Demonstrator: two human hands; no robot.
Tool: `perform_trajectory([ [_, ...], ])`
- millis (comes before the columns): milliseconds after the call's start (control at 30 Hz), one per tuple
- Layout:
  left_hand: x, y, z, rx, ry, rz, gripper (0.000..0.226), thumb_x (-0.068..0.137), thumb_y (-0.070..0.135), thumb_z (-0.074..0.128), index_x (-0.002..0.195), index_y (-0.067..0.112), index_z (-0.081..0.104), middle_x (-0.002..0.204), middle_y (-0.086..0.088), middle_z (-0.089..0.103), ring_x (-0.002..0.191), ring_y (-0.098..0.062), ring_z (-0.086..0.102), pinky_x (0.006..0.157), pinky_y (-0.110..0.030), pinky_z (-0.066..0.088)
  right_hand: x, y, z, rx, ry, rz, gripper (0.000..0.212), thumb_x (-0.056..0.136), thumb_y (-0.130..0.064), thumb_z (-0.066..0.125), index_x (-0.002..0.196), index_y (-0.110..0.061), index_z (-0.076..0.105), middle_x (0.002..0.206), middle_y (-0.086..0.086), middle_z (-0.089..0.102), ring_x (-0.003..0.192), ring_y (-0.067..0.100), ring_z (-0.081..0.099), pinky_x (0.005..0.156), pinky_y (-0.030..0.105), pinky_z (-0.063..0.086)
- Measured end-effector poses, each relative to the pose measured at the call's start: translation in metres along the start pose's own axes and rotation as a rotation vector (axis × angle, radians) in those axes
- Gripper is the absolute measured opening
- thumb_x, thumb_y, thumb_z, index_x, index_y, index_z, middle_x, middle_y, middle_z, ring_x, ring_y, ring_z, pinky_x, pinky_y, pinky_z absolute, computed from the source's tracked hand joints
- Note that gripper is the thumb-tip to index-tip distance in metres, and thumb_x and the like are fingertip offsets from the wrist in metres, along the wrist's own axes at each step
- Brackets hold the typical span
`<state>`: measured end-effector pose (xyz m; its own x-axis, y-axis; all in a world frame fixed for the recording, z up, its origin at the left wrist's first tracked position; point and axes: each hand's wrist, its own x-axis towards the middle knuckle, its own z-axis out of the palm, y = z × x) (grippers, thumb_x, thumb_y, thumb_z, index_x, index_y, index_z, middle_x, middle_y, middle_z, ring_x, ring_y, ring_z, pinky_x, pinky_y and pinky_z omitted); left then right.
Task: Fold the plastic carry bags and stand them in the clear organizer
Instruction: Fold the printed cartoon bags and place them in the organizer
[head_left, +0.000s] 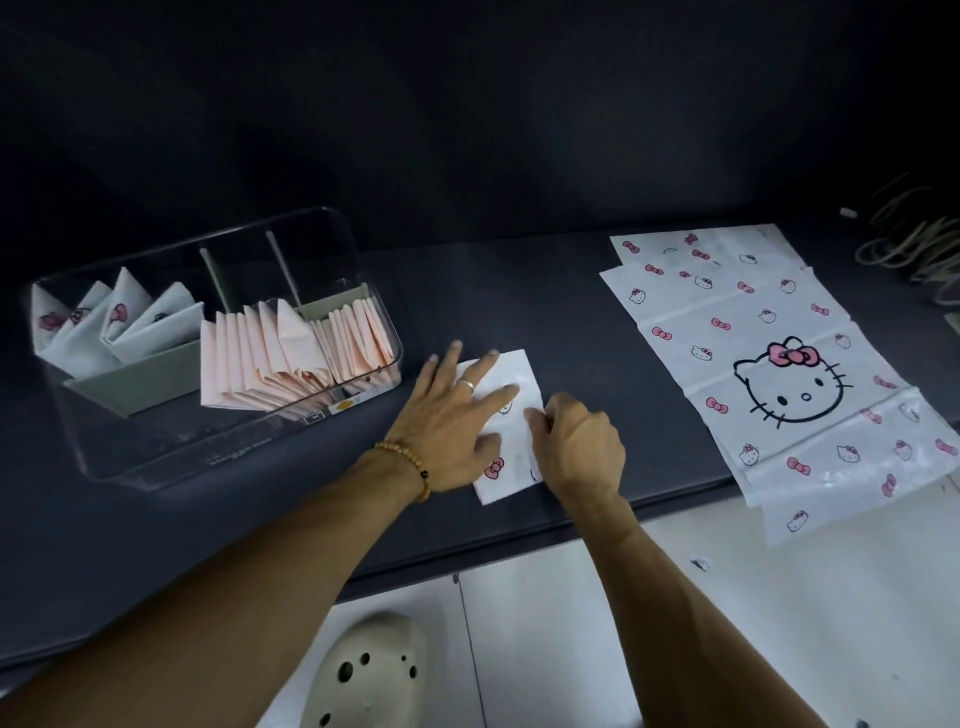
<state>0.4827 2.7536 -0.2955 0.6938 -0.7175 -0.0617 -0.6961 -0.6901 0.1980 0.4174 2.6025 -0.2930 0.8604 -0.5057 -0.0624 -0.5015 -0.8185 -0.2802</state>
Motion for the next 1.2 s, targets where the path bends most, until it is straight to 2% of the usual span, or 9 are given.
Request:
perform_trajectory([
  [133,-0.018,-0.007,0.01,0.104,-0.056,-0.049,0.063,0.092,0.061,0.027,0.145,0.028,0.031,0.15,-0.01,0.031,0.139,-0.031,0.022,0.111,-0.044,0.023,-0.003,0.005,-0.002,0.165,0.07,-0.046,0.024,0.098,-0.036,0.046,0.104,-0.013,0.054,0.098,0.007,0.062,0.089,0.029,0.06,0.071,0.034,0.042],
  [233,-0.034,-0.001,0.012,0.163,0.069,-0.109,0.067,0.085,0.066,0.028,0.131,0.023,0.052,0.124,-0.006,0.056,0.112,-0.029,0.048,0.086,-0.042,0.042,-0.027,0.012,-0.005,0.213,0.21,-0.172,0.035,0.096,-0.033,0.046,0.122,-0.01,0.052,0.117,0.008,0.057,0.105,0.026,0.052,0.086,0.04,0.043],
  [333,-0.042,0.006,0.013,0.186,0.146,-0.16,0.062,0.084,0.067,0.039,0.122,0.023,0.059,0.107,-0.003,0.058,0.095,-0.027,0.049,0.075,-0.04,0.041,-0.061,0.03,0.004,0.054,0.077,-0.298,0.058,0.097,-0.043,0.034,0.142,-0.007,0.04,0.147,0.012,0.041,0.136,0.028,0.037,0.109,0.042,0.033],
  [433,-0.053,0.013,0.013,0.175,0.166,-0.218,0.055,0.081,0.063,0.046,0.113,0.023,0.063,0.101,-0.002,0.058,0.094,-0.027,0.048,0.076,-0.041,0.039,-0.071,0.042,0.014,-0.125,-0.083,-0.321,0.07,0.096,-0.052,0.006,0.153,-0.012,0.014,0.161,0.004,0.007,0.148,0.019,0.003,0.118,0.04,0.002],
  [600,-0.047,0.023,-0.004,0.162,0.213,-0.082,0.041,0.083,0.048,0.05,0.099,0.017,0.071,0.113,-0.004,0.064,0.121,-0.026,0.049,0.1,-0.046,0.035,-0.064,0.047,0.012,-0.158,-0.138,-0.356,0.072,0.097,-0.057,0.008,0.154,-0.013,0.007,0.162,0.003,-0.002,0.148,0.018,-0.005,0.115,0.039,-0.007],
  [733,-0.011,0.042,0.006,-0.023,-0.005,0.207,0.048,0.097,0.026,0.044,0.144,0.016,0.036,0.153,-0.001,0.032,0.144,-0.016,0.019,0.115,-0.029,0.015,-0.062,0.051,0.011,-0.183,-0.172,-0.377,0.075,0.095,-0.063,0.004,0.154,-0.017,-0.002,0.161,0.0,-0.008,0.147,0.016,-0.011,0.116,0.04,-0.008],
  [867,-0.004,0.04,0.024,-0.011,-0.125,0.202,0.059,0.101,0.04,0.026,0.152,0.019,0.003,0.16,0.004,0.002,0.146,-0.008,-0.006,0.116,-0.027,-0.005,-0.06,0.054,0.011,-0.143,-0.192,-0.396,0.076,0.093,-0.066,0.003,0.153,-0.021,-0.007,0.16,-0.004,-0.01,0.145,0.012,-0.016,0.119,0.042,-0.005],
  [967,-0.014,0.025,0.03,0.075,-0.071,0.116,0.07,0.094,0.059,0.013,0.152,0.021,0.0,0.16,0.003,-0.001,0.146,-0.012,-0.007,0.116,-0.032,-0.006,-0.06,0.055,0.01,-0.138,-0.201,-0.396,0.078,0.092,-0.067,0.002,0.153,-0.018,0.0,0.161,-0.003,-0.007,0.147,0.013,-0.013,0.119,0.042,-0.006],
  [1200,-0.022,0.01,0.025,0.128,-0.053,-0.158,0.108,0.07,0.088,0.021,0.151,0.018,0.002,0.159,-0.01,-0.001,0.146,-0.029,-0.004,0.117,-0.044,0.002,-0.06,0.051,0.005,-0.11,-0.238,-0.398,0.077,0.091,-0.066,0.003,0.153,-0.021,0.002,0.161,-0.005,-0.005,0.147,0.016,-0.012,0.118,0.044,-0.008],
])
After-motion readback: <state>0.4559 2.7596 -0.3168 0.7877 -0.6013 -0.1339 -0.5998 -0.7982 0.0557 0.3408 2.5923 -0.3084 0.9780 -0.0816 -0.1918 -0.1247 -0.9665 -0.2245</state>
